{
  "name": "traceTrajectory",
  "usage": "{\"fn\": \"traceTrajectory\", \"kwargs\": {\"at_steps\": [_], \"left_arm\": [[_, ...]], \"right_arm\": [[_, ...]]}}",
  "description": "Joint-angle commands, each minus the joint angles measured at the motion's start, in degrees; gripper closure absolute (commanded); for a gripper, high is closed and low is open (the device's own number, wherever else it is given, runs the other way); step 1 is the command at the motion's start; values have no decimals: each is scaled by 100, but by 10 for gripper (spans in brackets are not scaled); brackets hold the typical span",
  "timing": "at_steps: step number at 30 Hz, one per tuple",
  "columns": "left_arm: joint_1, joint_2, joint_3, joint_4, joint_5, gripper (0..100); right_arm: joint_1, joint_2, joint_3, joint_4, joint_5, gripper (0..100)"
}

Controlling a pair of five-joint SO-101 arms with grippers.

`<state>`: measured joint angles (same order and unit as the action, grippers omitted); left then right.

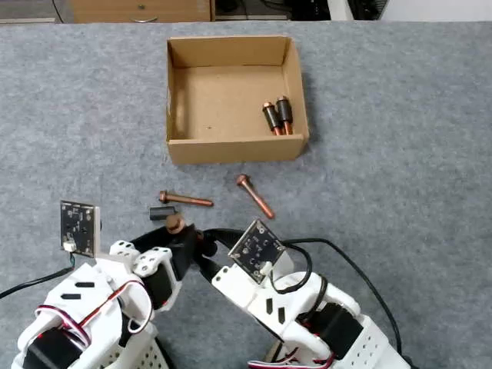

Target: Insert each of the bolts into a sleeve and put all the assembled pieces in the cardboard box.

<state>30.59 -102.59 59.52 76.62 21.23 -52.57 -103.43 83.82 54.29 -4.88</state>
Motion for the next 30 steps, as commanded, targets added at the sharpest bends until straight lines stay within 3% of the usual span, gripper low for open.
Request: {"fn": "traceTrajectory", "kwargs": {"at_steps": [1,27,30], "left_arm": [[97,22,-273,26,-44,826],[35,13,-273,79,-44,825],[-202,4,-431,18,-26,825]], "right_arm": [[-75,-312,-321,18,62,997],[189,-312,-1068,9,633,997],[558,-312,-1077,-26,633,997]]}}
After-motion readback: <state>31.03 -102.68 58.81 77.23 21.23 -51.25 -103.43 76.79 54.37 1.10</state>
